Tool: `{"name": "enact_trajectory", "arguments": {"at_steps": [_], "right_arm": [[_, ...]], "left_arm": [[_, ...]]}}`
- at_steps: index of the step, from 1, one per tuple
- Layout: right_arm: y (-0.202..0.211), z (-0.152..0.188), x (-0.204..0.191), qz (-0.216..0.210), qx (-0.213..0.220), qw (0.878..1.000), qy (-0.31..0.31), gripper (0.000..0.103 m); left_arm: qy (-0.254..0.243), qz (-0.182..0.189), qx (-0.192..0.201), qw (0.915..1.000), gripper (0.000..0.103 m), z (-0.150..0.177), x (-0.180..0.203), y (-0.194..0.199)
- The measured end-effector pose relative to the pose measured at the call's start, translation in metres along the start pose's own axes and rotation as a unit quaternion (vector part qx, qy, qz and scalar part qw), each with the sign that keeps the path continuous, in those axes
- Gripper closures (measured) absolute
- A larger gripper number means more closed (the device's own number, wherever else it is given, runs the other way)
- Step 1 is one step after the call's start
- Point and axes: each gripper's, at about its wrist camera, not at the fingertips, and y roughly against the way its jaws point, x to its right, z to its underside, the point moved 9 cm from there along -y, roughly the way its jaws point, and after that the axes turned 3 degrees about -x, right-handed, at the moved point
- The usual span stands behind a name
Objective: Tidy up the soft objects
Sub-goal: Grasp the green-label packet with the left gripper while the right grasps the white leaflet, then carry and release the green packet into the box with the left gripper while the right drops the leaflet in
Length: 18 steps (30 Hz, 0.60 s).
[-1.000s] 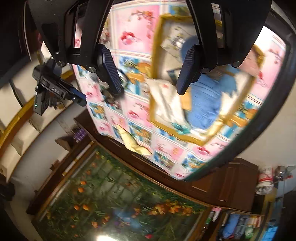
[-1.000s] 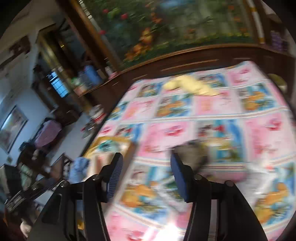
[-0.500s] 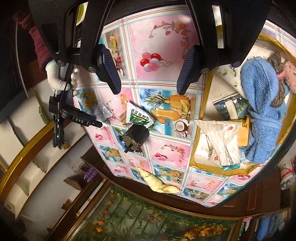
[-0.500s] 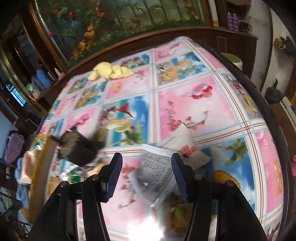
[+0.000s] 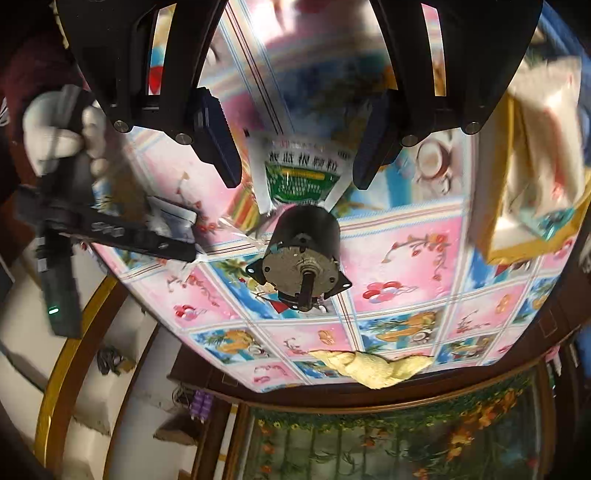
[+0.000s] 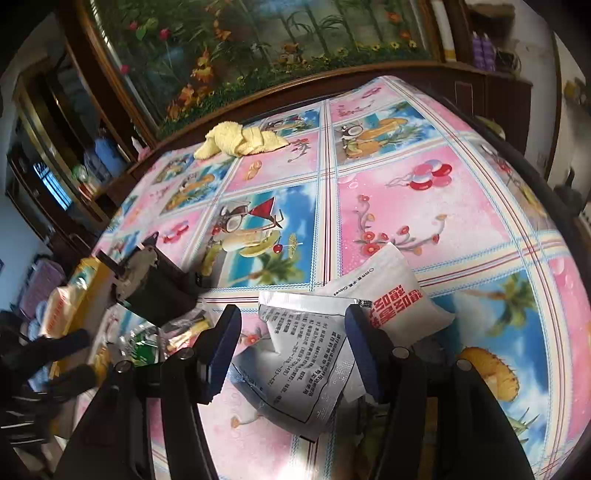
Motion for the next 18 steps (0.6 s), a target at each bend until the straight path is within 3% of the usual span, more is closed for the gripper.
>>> {"name": "enact_trajectory", "arguments": {"at_steps": [3,5,8,11,12,13,14,18], "right_arm": [[0.017,-0.008,0.001,-0.017,0.031,0.999,-0.021,0.044],[0.028,-0.013,0.002,-0.016,0.053,0.998,-0.022,0.035],[0.026,-0.011,0.006,-0.005,0.044,0.999,-0.027,0.034],[0.015,-0.006,0.01,0.014,0.02,0.999,-0.032,0.034],[0.011,-0.004,0.01,0.02,0.011,0.999,-0.029,0.034],[0.008,-0.002,0.009,0.024,0.006,0.999,-0.023,0.034],[0.008,-0.001,0.007,0.031,0.007,0.999,-0.015,0.034],[0.002,0.004,-0.002,0.056,0.002,0.998,0.02,0.033]], "left_arm": [[-0.011,-0.012,-0.023,0.9996,0.04,-0.004,-0.001,-0.028],[-0.02,-0.026,-0.035,0.9988,0.04,-0.003,-0.002,-0.044],[-0.031,-0.051,-0.039,0.9975,0.031,-0.001,-0.004,-0.054],[-0.029,-0.051,-0.038,0.9975,0.031,0.001,-0.002,-0.054],[-0.027,-0.048,-0.039,0.9977,0.034,0.002,-0.002,-0.052],[-0.028,-0.044,-0.038,0.9979,0.05,0.003,-0.001,-0.05],[-0.028,-0.038,-0.038,0.9982,0.055,0.004,0.001,-0.048],[-0.015,-0.021,-0.038,0.9989,0.06,0.012,0.002,-0.035]]}}
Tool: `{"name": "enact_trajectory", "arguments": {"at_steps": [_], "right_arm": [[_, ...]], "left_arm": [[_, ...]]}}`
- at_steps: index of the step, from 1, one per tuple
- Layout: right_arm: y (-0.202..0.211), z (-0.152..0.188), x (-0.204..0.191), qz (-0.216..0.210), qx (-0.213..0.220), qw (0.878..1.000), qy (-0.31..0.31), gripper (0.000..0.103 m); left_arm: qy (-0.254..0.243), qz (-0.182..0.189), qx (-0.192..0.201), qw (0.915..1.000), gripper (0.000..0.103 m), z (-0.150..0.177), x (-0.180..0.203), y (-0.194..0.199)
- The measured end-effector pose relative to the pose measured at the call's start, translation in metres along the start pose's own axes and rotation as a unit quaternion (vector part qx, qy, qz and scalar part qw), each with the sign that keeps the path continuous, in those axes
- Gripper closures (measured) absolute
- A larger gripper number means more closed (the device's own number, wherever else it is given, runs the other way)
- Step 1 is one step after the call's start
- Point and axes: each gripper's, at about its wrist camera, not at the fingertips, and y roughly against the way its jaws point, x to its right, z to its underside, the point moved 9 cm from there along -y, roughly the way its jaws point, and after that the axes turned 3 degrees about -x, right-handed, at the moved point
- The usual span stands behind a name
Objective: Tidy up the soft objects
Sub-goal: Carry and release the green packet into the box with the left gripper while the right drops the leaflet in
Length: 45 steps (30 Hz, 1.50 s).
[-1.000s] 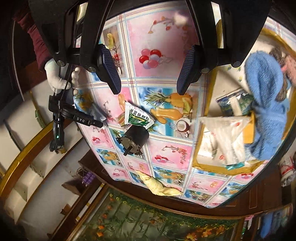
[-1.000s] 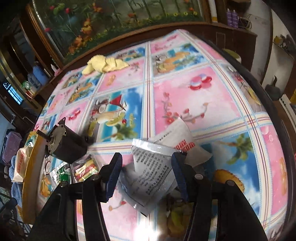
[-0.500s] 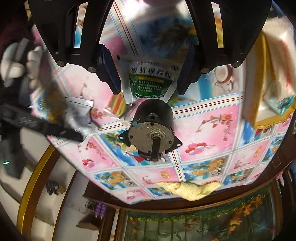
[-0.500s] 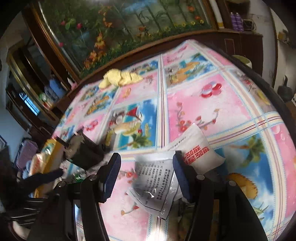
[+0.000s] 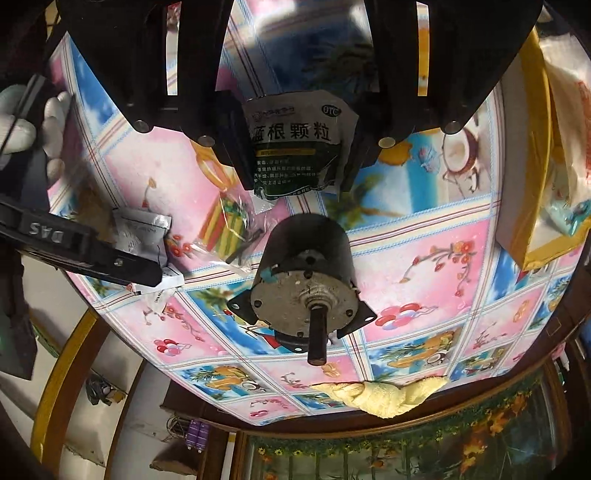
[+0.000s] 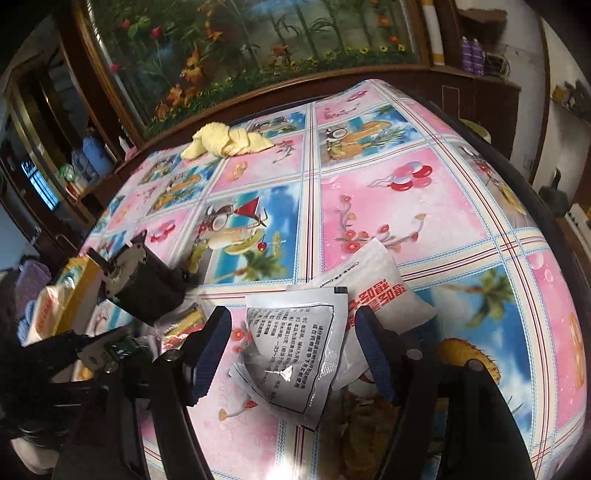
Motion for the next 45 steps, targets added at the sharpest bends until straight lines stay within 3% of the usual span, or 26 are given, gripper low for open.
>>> {"name": "enact_trajectory", "arguments": {"at_steps": [6,7,8,10,11,14,17,21,24,32,37,42,45], "right_arm": [[-0.005,0.009,-0.014,0.021,-0.007,0.998,0.058,0.034],[-0.007,0.012,-0.019,0.019,-0.013,0.997,0.073,0.036],[-0.009,0.015,-0.025,0.021,-0.022,0.996,0.088,0.045],[-0.009,0.02,-0.031,0.033,-0.026,0.993,0.106,0.049],[-0.006,0.021,-0.032,0.03,-0.027,0.994,0.104,0.057],[0.002,0.027,-0.033,0.0,-0.041,0.996,0.079,0.064],[0.01,0.034,-0.031,-0.024,-0.049,0.997,0.054,0.065],[0.032,0.036,-0.035,-0.056,-0.036,0.997,0.03,0.065],[0.051,0.033,-0.05,-0.095,-0.025,0.995,0.022,0.065],[0.075,0.026,-0.146,-0.178,-0.017,0.98,0.083,0.065],[0.064,0.037,-0.221,-0.225,-0.047,0.965,0.126,0.065],[0.047,0.056,-0.292,-0.259,-0.086,0.947,0.171,0.065],[0.03,0.069,-0.324,-0.254,-0.106,0.94,0.202,0.065]], "left_arm": [[0.026,0.029,0.032,0.9987,0.06,0.018,0.002,0.04],[0.033,0.035,0.04,0.998,0.06,0.021,0.001,0.049],[0.039,0.04,0.046,0.9974,0.06,0.024,0.0,0.057],[0.05,0.046,0.061,0.9958,0.06,0.03,-0.003,0.075],[0.058,0.051,0.068,0.9947,0.06,0.033,-0.006,0.084],[0.082,0.065,0.089,0.9905,0.06,0.043,-0.017,0.109],[0.108,0.072,0.11,0.9854,0.06,0.053,-0.035,0.132],[0.151,0.065,0.136,0.977,0.06,0.072,-0.072,0.164],[0.182,0.038,0.151,0.9709,0.06,0.092,-0.105,0.184],[0.274,-0.023,0.144,0.9507,0.059,0.15,-0.182,0.197],[0.272,-0.037,0.11,0.9554,0.059,0.166,-0.188,0.182],[0.21,-0.096,0.034,0.9724,0.041,0.172,-0.172,0.142],[0.21,-0.093,0.039,0.9723,0.038,0.175,-0.17,0.141]]}}
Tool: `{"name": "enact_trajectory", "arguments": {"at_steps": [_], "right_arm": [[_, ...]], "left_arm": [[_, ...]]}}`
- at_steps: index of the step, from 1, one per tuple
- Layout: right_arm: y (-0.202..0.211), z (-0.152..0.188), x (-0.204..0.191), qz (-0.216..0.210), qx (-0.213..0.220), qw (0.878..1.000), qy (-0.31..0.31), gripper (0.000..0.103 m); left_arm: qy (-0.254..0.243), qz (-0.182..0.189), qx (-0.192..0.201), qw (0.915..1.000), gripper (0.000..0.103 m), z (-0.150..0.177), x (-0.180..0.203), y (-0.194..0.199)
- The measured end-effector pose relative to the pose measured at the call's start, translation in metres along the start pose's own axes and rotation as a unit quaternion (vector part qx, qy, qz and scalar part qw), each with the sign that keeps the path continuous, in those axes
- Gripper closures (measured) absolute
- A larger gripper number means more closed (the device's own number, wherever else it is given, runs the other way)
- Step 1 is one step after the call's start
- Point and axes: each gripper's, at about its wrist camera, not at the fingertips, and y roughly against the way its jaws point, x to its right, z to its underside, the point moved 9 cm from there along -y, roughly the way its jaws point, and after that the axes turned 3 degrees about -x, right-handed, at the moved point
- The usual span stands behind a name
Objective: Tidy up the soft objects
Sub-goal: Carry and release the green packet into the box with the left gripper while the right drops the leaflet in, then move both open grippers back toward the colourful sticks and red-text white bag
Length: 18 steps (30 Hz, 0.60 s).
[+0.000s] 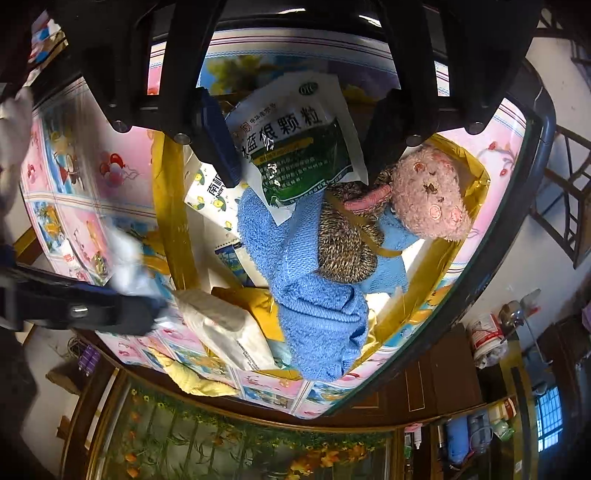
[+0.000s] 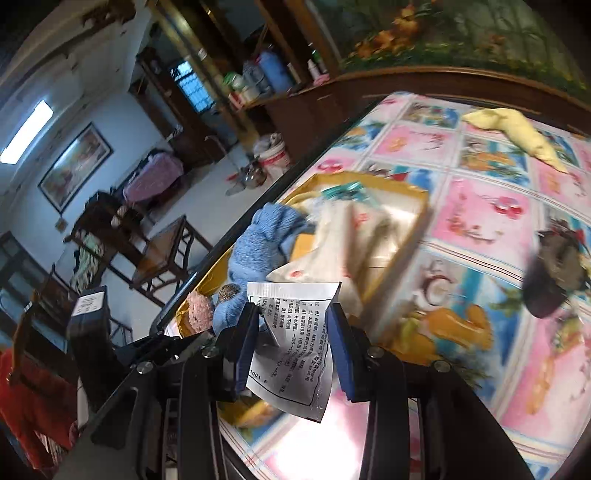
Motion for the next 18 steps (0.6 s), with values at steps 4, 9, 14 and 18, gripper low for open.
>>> {"name": "enact_trajectory", "arguments": {"at_steps": [4,9,14,18], "right_arm": [[-0.034,-0.011,-0.002,0.029,-0.022,0.999,0.018,0.065],[-0.056,-0.019,0.011,0.063,-0.043,0.997,0.01,0.059],[-0.041,-0.017,0.004,0.019,-0.022,0.999,-0.016,0.053],[-0.009,-0.021,-0.001,0.002,0.018,1.0,-0.015,0.053]], "left_arm": [[0.038,0.032,0.014,0.9987,0.038,-0.002,-0.016,0.013],[0.073,0.051,0.047,0.9949,0.038,-0.009,-0.032,0.036],[0.095,0.066,0.073,0.9906,0.039,-0.017,-0.039,0.052],[0.09,0.075,0.085,0.9895,0.039,-0.02,-0.027,0.066]]}}
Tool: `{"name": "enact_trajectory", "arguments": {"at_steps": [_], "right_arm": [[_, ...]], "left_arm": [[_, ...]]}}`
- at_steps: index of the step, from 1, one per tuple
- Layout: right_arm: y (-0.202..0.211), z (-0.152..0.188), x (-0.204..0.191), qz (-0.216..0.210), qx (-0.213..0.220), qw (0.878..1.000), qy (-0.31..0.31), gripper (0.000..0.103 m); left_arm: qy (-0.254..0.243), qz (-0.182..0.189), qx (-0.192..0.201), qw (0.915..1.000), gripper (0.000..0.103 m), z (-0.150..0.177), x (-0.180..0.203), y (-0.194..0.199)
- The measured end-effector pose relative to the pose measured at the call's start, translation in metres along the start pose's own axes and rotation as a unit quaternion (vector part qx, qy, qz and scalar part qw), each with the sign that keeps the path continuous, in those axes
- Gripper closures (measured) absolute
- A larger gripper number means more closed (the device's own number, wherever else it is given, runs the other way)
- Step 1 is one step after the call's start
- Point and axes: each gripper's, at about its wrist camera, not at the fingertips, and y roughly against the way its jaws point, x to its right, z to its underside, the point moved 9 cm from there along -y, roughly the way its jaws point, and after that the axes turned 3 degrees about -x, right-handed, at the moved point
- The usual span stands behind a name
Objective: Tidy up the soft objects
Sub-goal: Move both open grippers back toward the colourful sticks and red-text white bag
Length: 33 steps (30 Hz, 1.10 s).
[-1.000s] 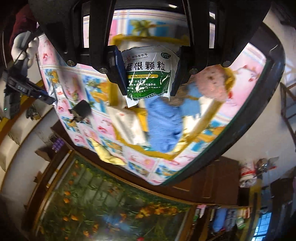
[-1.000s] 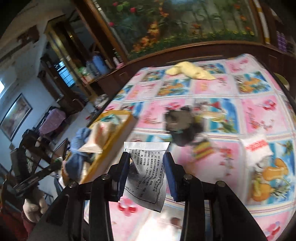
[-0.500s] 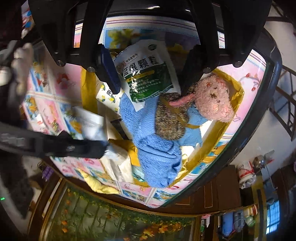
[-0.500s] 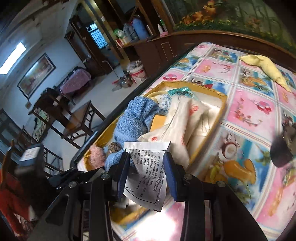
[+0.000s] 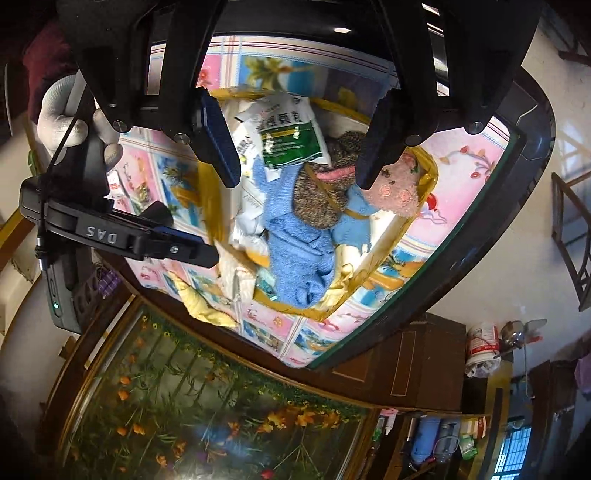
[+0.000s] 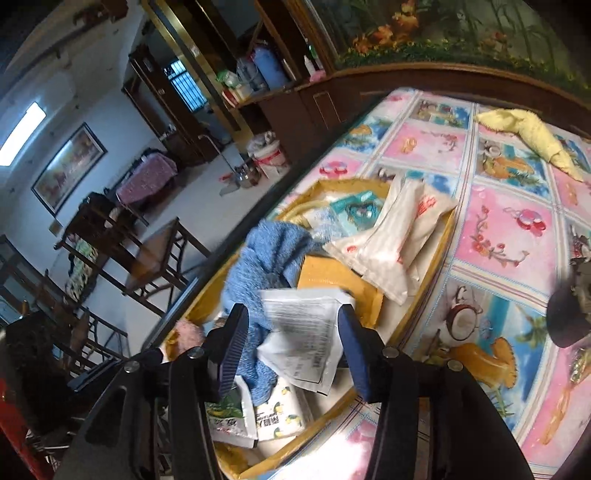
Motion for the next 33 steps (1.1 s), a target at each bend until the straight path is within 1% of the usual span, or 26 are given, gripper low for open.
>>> {"name": "enact_trajectory", "arguments": {"at_steps": [3,5,7,10,13,14,16,18,19,21,23,26,30,33], "right_arm": [[0.033,-0.001,0.007,-0.002,0.034,0.999,-0.001,0.05],[0.055,-0.001,0.02,-0.001,0.057,0.998,-0.013,0.045],[0.076,0.001,0.037,0.002,0.079,0.996,-0.03,0.045],[0.104,0.008,0.071,0.02,0.105,0.993,-0.057,0.045],[0.133,0.019,0.116,0.055,0.12,0.987,-0.093,0.045],[0.144,0.024,0.133,0.069,0.125,0.984,-0.107,0.045],[0.164,0.033,0.165,0.105,0.134,0.977,-0.13,0.045],[0.18,0.044,0.203,0.143,0.136,0.967,-0.159,0.045],[0.184,0.048,0.217,0.155,0.134,0.964,-0.171,0.045],[0.186,0.057,0.244,0.185,0.119,0.958,-0.185,0.045],[0.181,0.061,0.265,0.208,0.102,0.953,-0.194,0.045],[0.168,0.061,0.28,0.223,0.081,0.952,-0.195,0.045],[0.137,0.051,0.27,0.206,0.049,0.965,-0.156,0.045],[0.108,0.045,0.264,0.215,0.027,0.967,-0.131,0.045]], "left_arm": [[-0.012,0.014,0.006,0.9998,0.039,-0.001,0.018,0.007],[-0.023,0.021,0.006,0.9995,0.039,0.0,0.031,0.008],[-0.037,0.028,0.004,0.9989,0.039,0.003,0.045,0.009],[-0.055,0.041,-0.003,0.9976,0.039,0.006,0.068,0.006],[-0.066,0.06,-0.013,0.9959,0.039,0.006,0.092,0.001],[-0.07,0.074,-0.013,0.9947,0.039,0.006,0.102,0.0],[-0.081,0.093,-0.015,0.9922,0.037,0.01,0.122,-0.002],[-0.096,0.105,-0.029,0.9894,0.037,0.019,0.139,-0.01],[-0.104,0.108,-0.037,0.9881,0.037,0.023,0.145,-0.014],[-0.12,0.108,-0.053,0.9855,0.037,0.032,0.156,-0.023],[-0.122,0.113,-0.063,0.9841,0.037,0.036,0.161,-0.029],[-0.124,0.112,-0.069,0.9835,0.037,0.036,0.162,-0.035],[-0.127,0.113,-0.076,0.9826,0.037,0.04,0.162,-0.042],[-0.128,0.112,-0.085,0.9818,0.037,0.043,0.161,-0.048]]}}
